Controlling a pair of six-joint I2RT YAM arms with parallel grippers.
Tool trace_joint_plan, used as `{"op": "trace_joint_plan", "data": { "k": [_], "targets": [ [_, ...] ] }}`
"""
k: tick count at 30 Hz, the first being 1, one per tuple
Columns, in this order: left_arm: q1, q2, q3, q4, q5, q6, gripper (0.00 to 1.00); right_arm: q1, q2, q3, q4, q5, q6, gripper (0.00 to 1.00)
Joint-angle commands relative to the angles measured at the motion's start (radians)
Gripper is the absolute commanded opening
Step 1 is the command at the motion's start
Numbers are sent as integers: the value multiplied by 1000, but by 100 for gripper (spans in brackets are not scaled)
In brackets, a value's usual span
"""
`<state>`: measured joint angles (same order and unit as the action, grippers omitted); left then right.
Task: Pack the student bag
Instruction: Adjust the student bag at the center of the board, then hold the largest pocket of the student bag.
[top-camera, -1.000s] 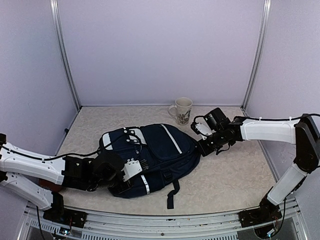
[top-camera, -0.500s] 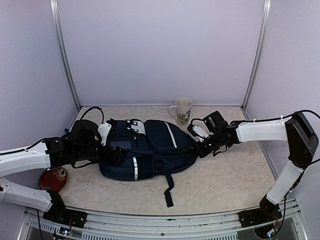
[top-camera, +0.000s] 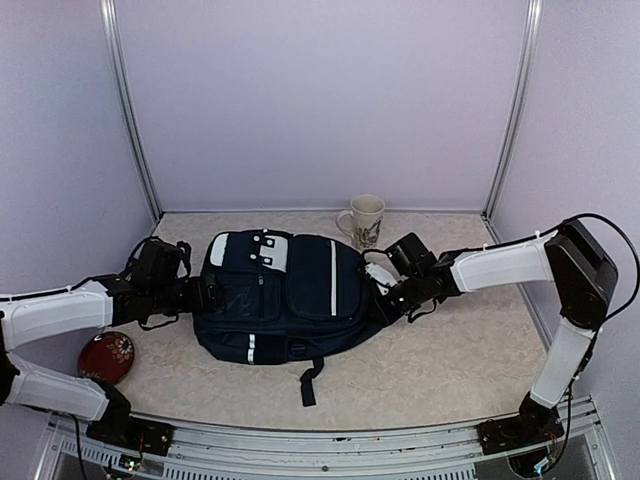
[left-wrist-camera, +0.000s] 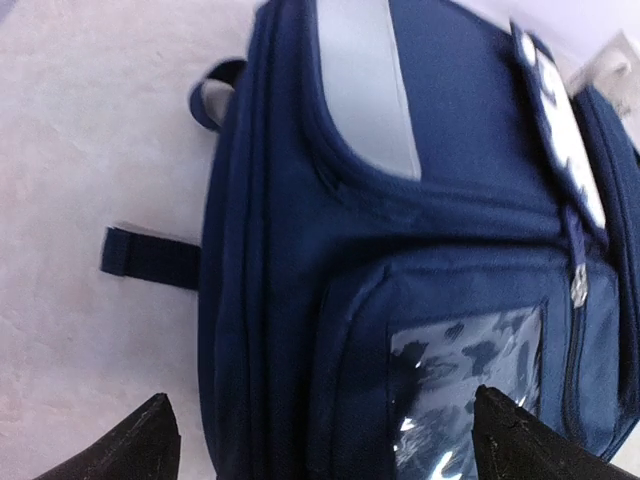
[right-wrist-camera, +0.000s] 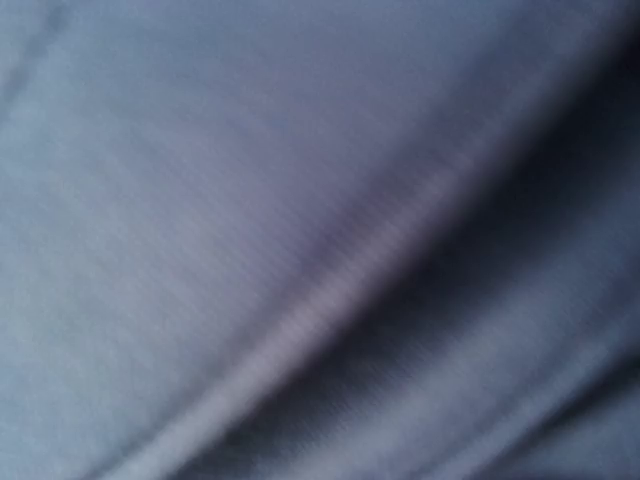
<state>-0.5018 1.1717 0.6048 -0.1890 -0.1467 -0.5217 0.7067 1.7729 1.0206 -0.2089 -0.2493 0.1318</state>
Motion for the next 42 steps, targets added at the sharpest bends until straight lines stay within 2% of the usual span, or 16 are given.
{"op": "trace_joint_plan", "data": {
  "k": [1, 4, 6, 9, 13, 15, 17, 20, 23, 24, 26, 27, 29, 33, 37, 42],
  "targets": [
    [-45, -142, 39, 206, -120, 134, 91, 155, 103, 117, 51, -161, 47, 0],
    [-229, -190, 30, 331, -171, 371, 85, 224, 182, 222, 88, -247, 64, 0],
    [-336, -187, 10, 382, -112, 480, 80, 257, 218, 285, 110, -313, 76, 0],
    [-477, -161, -13, 388, -2, 608, 70, 272, 238, 322, 145, -374, 101, 0],
    [-650, -122, -26, 331, 15, 753, 54, 264, 235, 284, 167, -384, 118, 0],
    [-668, -103, -17, 253, 43, 798, 45, 253, 236, 261, 169, -391, 138, 0],
    [-670, -78, -1, 180, 44, 833, 40, 242, 225, 224, 210, -409, 171, 0],
    [-670, -45, 8, 108, -4, 879, 38, 230, 210, 171, 290, -438, 224, 0],
    [-672, 4, -9, 116, -77, 931, 35, 229, 217, 163, 312, -444, 239, 0],
    [-673, 30, -9, 128, -108, 941, 29, 229, 222, 165, 314, -446, 242, 0],
    [-673, 96, 14, 140, -192, 951, 11, 230, 230, 169, 313, -453, 247, 0],
    [-673, 131, 38, 129, -241, 951, 7, 229, 230, 169, 313, -455, 247, 0],
    [-673, 194, 86, 88, -273, 952, 10, 229, 229, 168, 313, -454, 245, 0],
    [-675, 269, 95, 77, -271, 963, 24, 228, 235, 179, 294, -444, 232, 0],
    [-666, 296, 92, 111, -365, 951, 25, 229, 229, 170, 306, -448, 234, 0],
    [-667, 310, 85, 139, -473, 956, 34, 229, 224, 162, 312, -449, 233, 0]
  ]
}}
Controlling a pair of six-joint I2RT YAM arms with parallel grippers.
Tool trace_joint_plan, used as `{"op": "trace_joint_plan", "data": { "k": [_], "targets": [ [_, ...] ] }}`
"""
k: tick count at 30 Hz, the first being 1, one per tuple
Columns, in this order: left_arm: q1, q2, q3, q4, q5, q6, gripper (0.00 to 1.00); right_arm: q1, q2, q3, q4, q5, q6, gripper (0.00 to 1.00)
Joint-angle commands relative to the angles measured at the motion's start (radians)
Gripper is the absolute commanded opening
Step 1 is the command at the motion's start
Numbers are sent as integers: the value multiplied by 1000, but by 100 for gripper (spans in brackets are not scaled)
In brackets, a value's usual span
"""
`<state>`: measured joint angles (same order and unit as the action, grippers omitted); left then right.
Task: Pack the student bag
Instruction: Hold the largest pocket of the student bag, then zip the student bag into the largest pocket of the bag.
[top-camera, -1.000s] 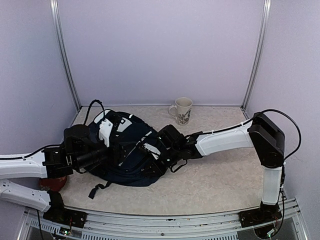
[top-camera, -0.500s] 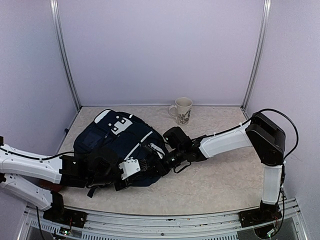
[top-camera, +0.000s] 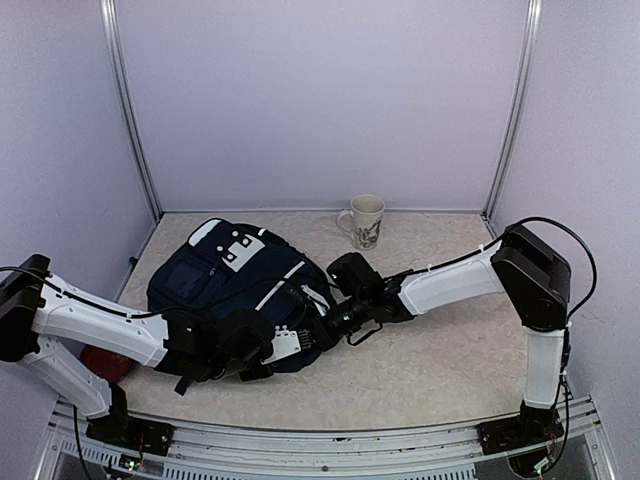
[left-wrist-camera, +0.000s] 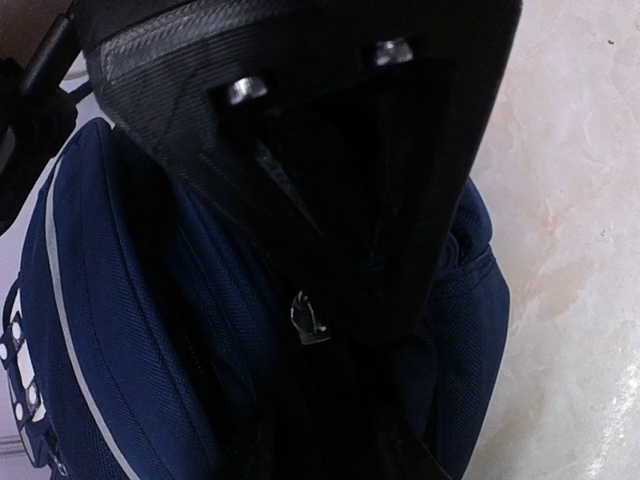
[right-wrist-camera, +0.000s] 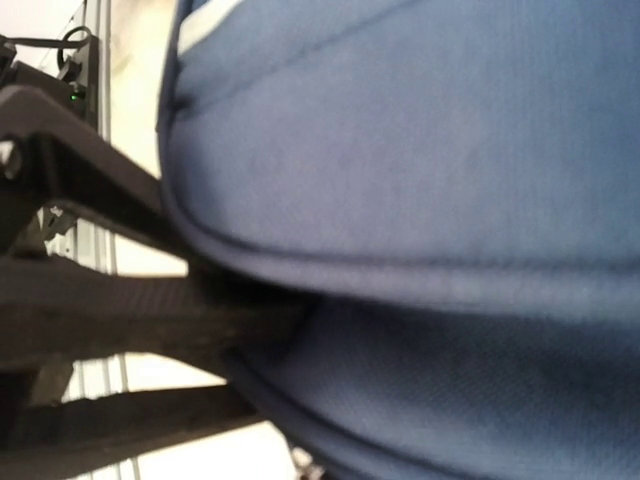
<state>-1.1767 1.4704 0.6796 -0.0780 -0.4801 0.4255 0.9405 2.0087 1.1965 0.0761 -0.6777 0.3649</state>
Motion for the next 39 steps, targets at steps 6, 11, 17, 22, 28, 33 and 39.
{"op": "trace_joint_plan", "data": {
  "k": [6, 11, 17, 22, 28, 33, 39],
  "targets": [
    [11, 56, -11, 71, -190, 35, 38, -5, -18, -8, 27, -27, 0, 0],
    [15, 107, 41, 9, -201, -6, 0, -23, -42, -21, -20, 13, -8, 0],
    [8, -14, 2, -30, -110, 6, 0, -151, -156, -114, -176, 147, -42, 0],
    [-39, -103, -22, -55, 8, 48, 0, -211, -193, -101, -376, 345, -135, 0],
    [-72, -160, -23, -138, 172, 65, 0, -261, -231, -58, -492, 522, -187, 0],
    [-84, -241, -34, -156, 327, 67, 0, -332, -192, -4, -524, 636, -250, 0],
    [-85, -274, -48, -172, 377, 60, 0, -347, -127, 108, -493, 619, -334, 0]
  ]
}}
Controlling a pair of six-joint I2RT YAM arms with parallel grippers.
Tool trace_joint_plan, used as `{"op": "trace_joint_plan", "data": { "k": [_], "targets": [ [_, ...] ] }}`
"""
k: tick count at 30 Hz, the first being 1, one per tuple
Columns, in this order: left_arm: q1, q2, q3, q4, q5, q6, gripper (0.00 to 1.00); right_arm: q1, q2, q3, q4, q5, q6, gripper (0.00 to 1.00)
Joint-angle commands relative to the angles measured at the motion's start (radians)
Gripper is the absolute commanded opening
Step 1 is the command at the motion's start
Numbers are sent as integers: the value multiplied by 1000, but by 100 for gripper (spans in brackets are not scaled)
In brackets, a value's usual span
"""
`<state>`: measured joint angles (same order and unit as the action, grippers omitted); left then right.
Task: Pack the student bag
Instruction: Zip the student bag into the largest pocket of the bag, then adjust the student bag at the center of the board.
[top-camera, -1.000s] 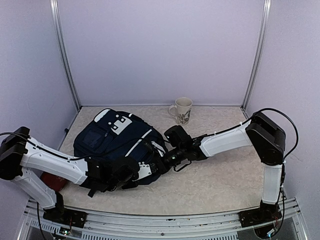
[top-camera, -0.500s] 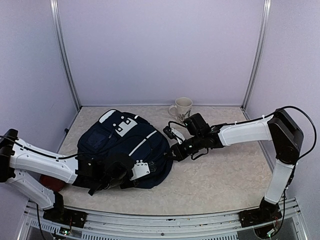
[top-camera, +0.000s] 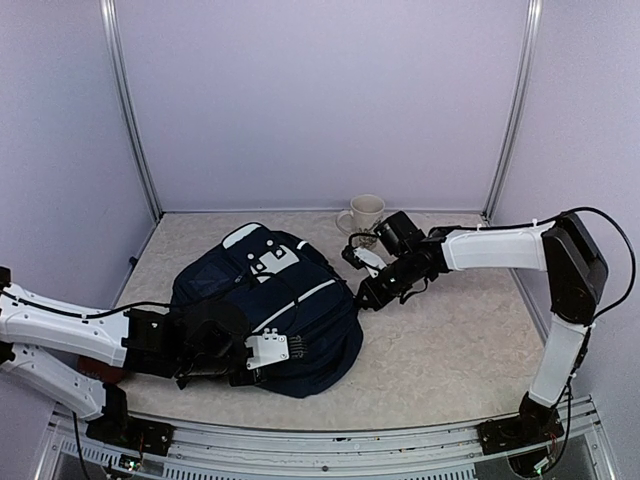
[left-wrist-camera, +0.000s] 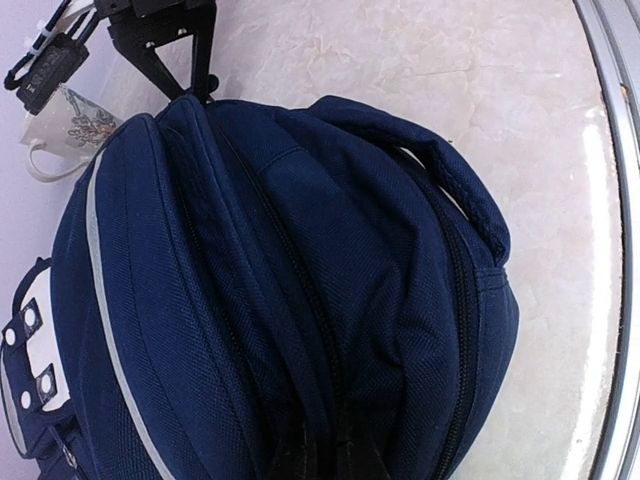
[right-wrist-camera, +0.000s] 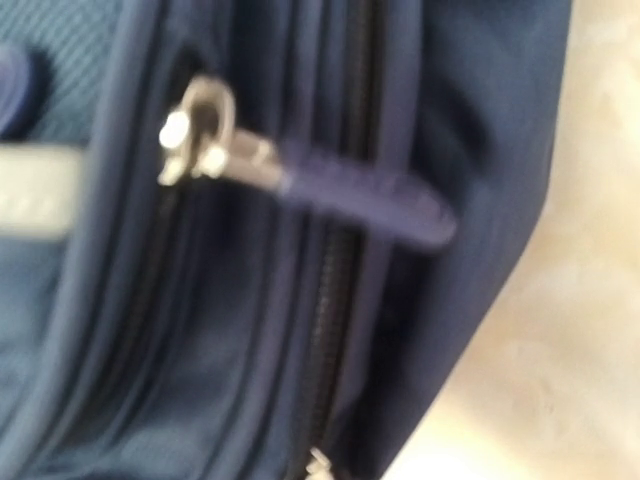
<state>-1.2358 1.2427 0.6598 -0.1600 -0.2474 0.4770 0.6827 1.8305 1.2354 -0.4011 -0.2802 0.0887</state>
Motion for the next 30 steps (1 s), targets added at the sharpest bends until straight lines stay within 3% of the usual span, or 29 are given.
{"op": "trace_joint_plan", "data": {
  "k": [1, 5, 6, 8, 9, 11, 15, 19, 23, 25, 28, 30],
  "targets": [
    [-26, -44, -29, -86, 150, 4, 0, -87, 54, 80, 2, 184, -66, 0],
    [-26, -34, -27, -57, 111, -53, 0, -36, 52, 55, 81, 76, -97, 0],
    [-25, -37, -29, -39, 79, -79, 12, -19, 54, 39, 92, 65, -102, 0],
    [-15, -51, -27, -3, -7, -143, 70, 9, 61, 11, 114, 28, -102, 0],
    [8, -65, -22, 17, -46, -184, 85, 19, 63, -6, 127, 12, -92, 0],
    [97, -104, -6, 43, -34, -292, 98, 41, 67, -35, 159, -18, -72, 0],
    [332, -216, 7, 78, 77, -530, 98, 79, 86, -67, 209, -56, -37, 0],
    [583, -317, -15, 11, -60, -799, 91, 111, 113, -60, 224, -75, -25, 0],
    [825, -371, -87, -44, -8, -940, 89, 131, 136, -37, 245, -100, -12, 0],
    [919, -372, -109, -43, 80, -961, 82, 147, 151, -19, 263, -131, 4, 0],
    [882, -358, -107, 30, 254, -881, 67, 182, 178, 26, 266, -181, 13, 0],
    [740, -363, -96, 88, 204, -776, 61, 205, 189, 52, 271, -212, 26, 0]
  ]
}}
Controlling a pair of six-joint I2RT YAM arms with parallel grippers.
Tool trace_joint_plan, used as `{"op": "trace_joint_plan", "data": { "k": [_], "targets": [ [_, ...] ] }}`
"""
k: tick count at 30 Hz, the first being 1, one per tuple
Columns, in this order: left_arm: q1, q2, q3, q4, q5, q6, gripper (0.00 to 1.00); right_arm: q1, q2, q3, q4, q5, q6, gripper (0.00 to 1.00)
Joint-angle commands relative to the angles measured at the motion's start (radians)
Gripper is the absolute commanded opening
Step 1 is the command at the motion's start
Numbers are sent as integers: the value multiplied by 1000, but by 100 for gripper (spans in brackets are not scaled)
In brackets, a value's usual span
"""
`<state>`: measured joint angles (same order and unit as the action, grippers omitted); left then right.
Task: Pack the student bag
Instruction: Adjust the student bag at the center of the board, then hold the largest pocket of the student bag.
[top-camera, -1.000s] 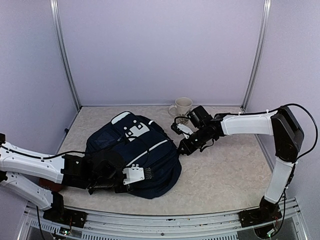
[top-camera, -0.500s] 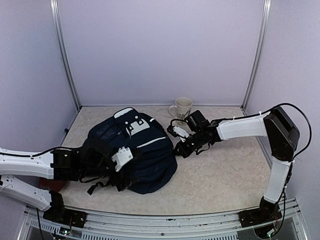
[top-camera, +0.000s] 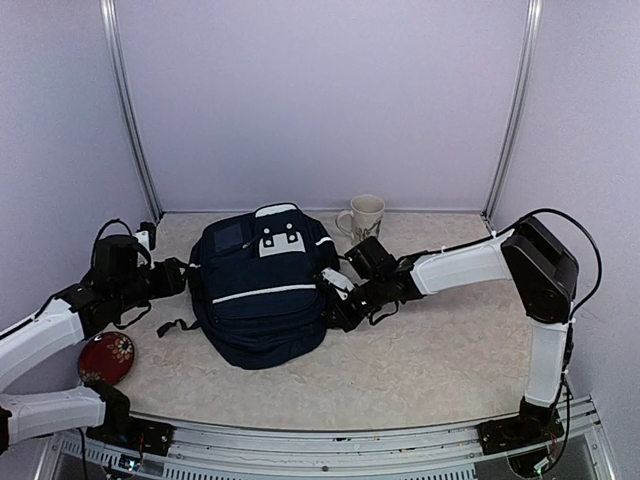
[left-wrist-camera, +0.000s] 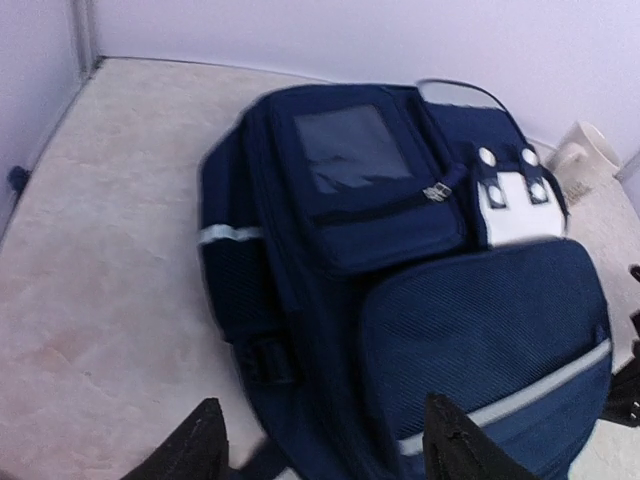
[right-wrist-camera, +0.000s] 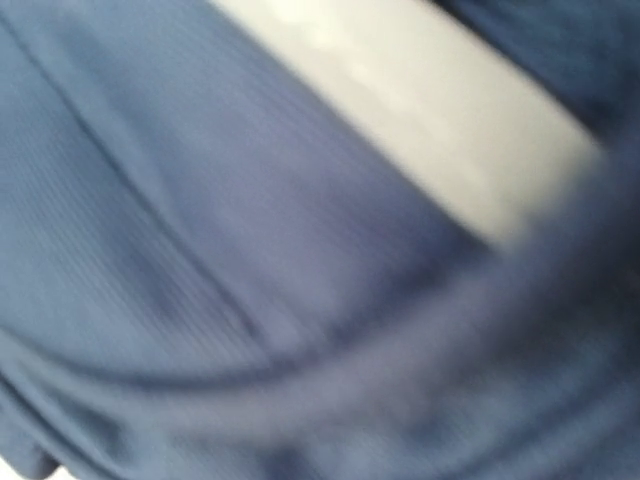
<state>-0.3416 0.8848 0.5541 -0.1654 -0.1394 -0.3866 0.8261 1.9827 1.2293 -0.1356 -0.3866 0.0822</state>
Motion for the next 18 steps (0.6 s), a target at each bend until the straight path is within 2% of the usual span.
{"op": "trace_joint_plan", "data": {
  "k": [1, 4, 7, 10, 13, 16, 18],
  "targets": [
    [-245, -8, 10, 120, 43, 163, 59, 69, 39, 67, 16, -123, 43, 0],
    [-507, 7, 0, 193, -44, 391, 61, 91, 44, 86, 63, -182, 85, 0],
    [-677, 79, -8, 201, -76, 577, 62, 120, 50, 120, 67, -197, 99, 0],
    [-750, 198, 12, 150, -116, 678, 57, 139, 51, 142, 60, -204, 105, 0],
    [-785, 322, 50, 98, -212, 746, 45, 147, 50, 150, 50, -220, 109, 0],
    [-786, 396, 45, 160, -326, 813, 36, 145, 39, 136, 45, -196, 113, 0],
    [-783, 418, 41, 194, -346, 850, 35, 145, 34, 128, 46, -194, 115, 0]
  ]
}}
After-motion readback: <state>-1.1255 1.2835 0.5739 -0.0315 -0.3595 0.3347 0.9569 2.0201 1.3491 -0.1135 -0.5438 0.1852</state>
